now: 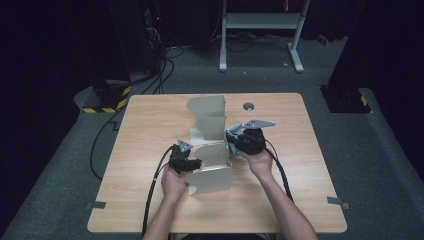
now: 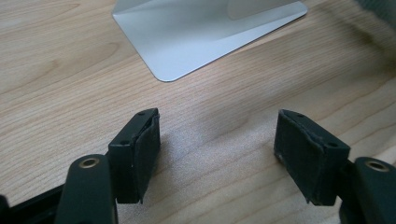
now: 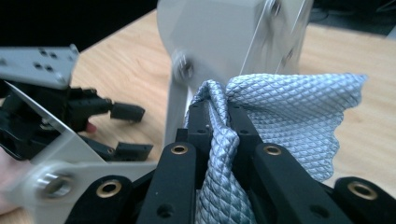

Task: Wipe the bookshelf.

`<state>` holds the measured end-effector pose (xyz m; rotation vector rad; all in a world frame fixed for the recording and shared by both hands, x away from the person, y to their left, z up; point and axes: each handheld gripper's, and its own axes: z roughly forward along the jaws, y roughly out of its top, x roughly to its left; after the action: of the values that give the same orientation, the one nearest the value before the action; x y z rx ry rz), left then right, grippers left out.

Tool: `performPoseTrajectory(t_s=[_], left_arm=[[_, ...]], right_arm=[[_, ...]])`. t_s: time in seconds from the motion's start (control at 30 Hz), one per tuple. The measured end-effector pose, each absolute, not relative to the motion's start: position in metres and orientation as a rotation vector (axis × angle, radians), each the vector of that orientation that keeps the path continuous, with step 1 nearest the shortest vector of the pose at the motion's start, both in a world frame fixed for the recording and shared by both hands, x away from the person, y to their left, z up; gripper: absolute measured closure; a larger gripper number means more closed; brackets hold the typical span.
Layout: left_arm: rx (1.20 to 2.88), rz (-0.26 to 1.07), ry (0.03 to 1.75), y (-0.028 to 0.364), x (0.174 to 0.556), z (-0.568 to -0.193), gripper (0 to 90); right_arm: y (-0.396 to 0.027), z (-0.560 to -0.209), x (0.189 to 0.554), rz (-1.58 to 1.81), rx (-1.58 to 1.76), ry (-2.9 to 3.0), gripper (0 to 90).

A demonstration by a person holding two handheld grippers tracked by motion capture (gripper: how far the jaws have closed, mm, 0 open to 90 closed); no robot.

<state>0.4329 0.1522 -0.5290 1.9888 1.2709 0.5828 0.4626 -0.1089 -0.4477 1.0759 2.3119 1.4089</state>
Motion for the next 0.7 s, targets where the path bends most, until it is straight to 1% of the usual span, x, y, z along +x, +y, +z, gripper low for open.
performPoseTrajectory(t_s=[0.17,0.4,0.47,0.53,0.7], left_arm=[[1.989,0.583,1.271,0.152,0.433,-0.529,31.7],[1.989,0.583,1.27,0.152,0.433,-0.529,31.7],[1.989,0.583,1.27,0.152,0.433,-0.529,31.7],[1.989,0.583,1.27,0.152,0.433,-0.529,31.7],[1.989,0.583,1.271,0.152,0.433,-0.529,31.7]], right_arm=[[-0.104,-0.477,0.47,1.355,1.154,2.366,83.2],[-0.103,-0.501,0.476,1.282,1.214,2.419,83.3],[-0.104,-0.5,0.477,1.284,1.217,2.423,83.3],[-0.106,-0.492,0.474,1.314,1.194,2.401,83.4],[-0.117,-0.462,0.461,1.436,1.129,2.315,83.5]])
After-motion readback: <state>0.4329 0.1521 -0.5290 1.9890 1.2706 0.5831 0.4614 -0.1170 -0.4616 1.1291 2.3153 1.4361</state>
